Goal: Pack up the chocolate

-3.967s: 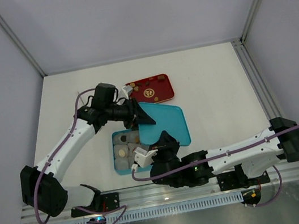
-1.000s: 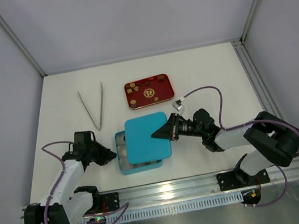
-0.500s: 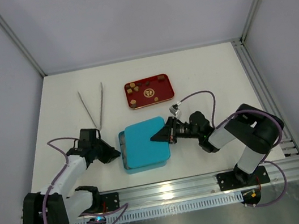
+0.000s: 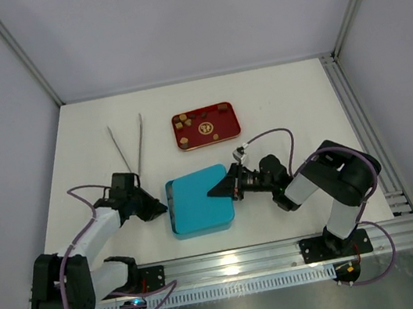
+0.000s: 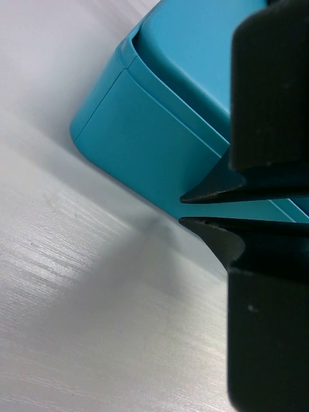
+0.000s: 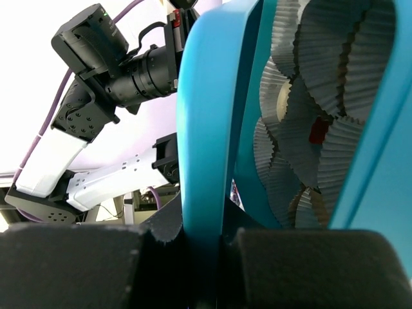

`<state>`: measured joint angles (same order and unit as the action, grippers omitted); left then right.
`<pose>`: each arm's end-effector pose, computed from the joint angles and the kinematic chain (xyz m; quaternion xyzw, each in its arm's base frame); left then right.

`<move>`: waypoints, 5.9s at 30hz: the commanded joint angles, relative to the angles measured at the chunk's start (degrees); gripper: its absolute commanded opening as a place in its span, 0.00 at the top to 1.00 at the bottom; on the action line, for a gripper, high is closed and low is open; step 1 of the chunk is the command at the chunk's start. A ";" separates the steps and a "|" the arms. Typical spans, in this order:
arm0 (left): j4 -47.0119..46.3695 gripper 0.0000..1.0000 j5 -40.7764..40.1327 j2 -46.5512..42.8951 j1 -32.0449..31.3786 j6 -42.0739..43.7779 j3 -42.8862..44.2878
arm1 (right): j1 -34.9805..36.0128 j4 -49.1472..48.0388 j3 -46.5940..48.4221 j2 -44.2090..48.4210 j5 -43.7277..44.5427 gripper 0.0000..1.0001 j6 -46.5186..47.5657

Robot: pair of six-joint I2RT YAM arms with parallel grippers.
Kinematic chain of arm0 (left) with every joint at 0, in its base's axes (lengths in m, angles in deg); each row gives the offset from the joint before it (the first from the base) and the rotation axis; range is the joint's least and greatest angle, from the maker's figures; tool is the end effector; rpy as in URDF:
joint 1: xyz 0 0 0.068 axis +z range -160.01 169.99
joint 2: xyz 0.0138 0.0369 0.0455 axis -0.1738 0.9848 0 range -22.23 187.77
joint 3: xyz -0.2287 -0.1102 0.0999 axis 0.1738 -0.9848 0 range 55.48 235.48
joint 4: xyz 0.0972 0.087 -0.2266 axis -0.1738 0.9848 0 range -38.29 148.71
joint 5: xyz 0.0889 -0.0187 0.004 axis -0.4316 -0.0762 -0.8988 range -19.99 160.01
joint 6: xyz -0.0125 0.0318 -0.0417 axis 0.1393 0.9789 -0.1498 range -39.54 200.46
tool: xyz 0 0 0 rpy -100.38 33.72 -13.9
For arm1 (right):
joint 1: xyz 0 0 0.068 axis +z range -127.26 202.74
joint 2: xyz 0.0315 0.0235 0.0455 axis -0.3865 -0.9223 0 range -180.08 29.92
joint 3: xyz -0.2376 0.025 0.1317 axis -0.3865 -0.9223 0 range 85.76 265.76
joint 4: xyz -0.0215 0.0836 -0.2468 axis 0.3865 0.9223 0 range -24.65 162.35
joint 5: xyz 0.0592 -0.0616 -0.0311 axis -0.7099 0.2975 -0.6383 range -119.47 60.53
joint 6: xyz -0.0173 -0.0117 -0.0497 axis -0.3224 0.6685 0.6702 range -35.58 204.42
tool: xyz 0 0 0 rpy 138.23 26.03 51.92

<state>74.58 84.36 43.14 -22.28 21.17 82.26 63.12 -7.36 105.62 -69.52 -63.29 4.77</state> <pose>0.1847 -0.0491 0.1523 -0.3554 0.8940 -0.2412 0.1277 0.1924 0.1895 0.1314 0.0588 0.7391 0.6586 0.1286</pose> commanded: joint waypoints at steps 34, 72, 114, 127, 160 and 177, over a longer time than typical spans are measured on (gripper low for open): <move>-2.66 0.87 1.29 2.93 -0.30 3.04 2.83 | 2.60 -8.15 7.39 -3.39 -0.89 0.96 6.18; -1.34 0.88 0.77 2.84 -0.30 4.62 3.01 | -0.39 -6.66 1.85 -1.55 1.13 0.73 5.39; 4.63 0.80 1.29 0.29 -0.30 9.36 6.26 | -8.39 2.04 -4.12 3.46 0.60 0.69 10.75; 8.15 0.74 1.56 -1.64 -0.30 11.91 7.31 | -9.71 8.45 -4.12 6.18 1.83 0.66 13.74; 9.39 0.44 10.87 -14.64 1.55 8.67 4.86 | -9.88 24.89 -1.93 17.61 3.51 0.44 24.11; 3.06 0.30 16.50 -14.83 1.55 6.90 0.20 | -7.08 30.34 1.23 18.58 4.46 0.37 27.10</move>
<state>80.68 98.22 28.16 -21.12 28.25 82.87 54.57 22.78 104.63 -52.54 -60.12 29.79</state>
